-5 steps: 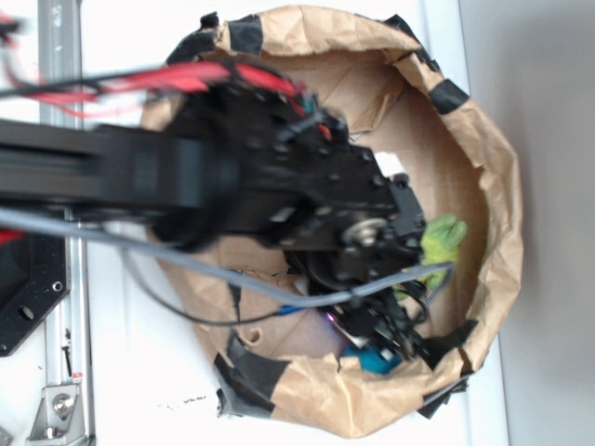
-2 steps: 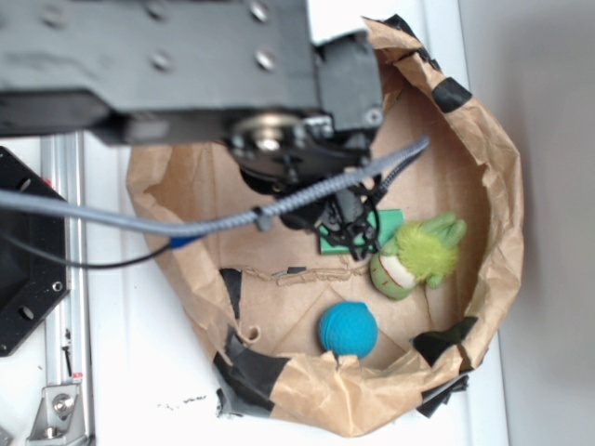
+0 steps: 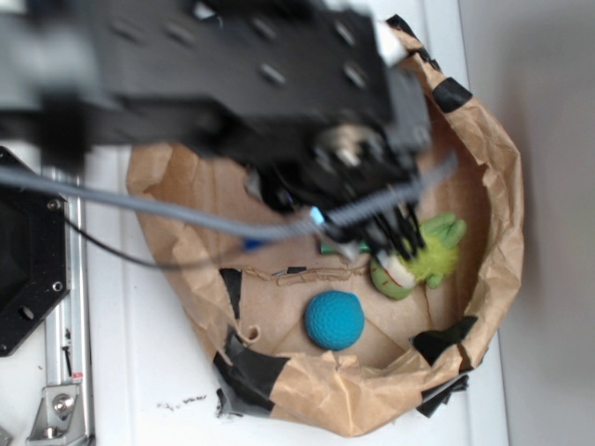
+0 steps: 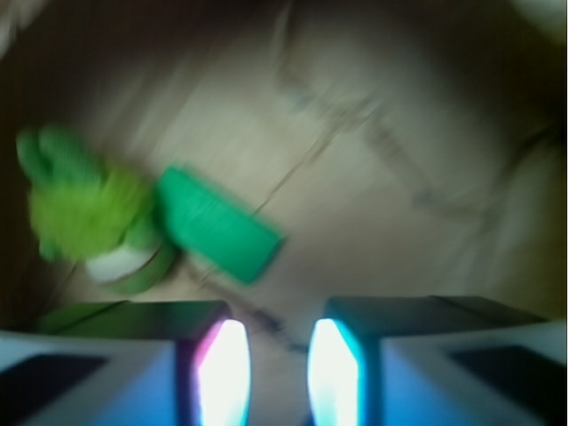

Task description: Grab the blue ball.

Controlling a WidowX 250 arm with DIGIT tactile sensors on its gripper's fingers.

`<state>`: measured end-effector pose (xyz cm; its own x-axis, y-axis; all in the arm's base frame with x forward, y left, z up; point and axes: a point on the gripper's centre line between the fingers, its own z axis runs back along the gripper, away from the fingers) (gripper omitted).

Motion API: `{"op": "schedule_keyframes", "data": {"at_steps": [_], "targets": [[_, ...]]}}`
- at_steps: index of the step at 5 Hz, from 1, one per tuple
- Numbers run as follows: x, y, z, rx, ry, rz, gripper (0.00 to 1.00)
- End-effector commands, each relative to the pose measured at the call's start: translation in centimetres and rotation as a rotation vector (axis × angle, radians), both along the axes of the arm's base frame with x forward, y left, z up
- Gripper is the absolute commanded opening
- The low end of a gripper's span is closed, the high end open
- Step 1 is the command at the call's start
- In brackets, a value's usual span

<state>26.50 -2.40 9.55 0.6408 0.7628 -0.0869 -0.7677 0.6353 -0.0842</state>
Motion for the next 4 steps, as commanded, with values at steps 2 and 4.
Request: {"op": "schedule_keyframes", "data": {"at_steps": [2,4], "targets": [[-0.3,-9.1,-4.6,-0.161,0.127,-0.211,1.00],[-1.6,-6.6,-2.6,-0.071,0.070,-0.258,0.00]]}}
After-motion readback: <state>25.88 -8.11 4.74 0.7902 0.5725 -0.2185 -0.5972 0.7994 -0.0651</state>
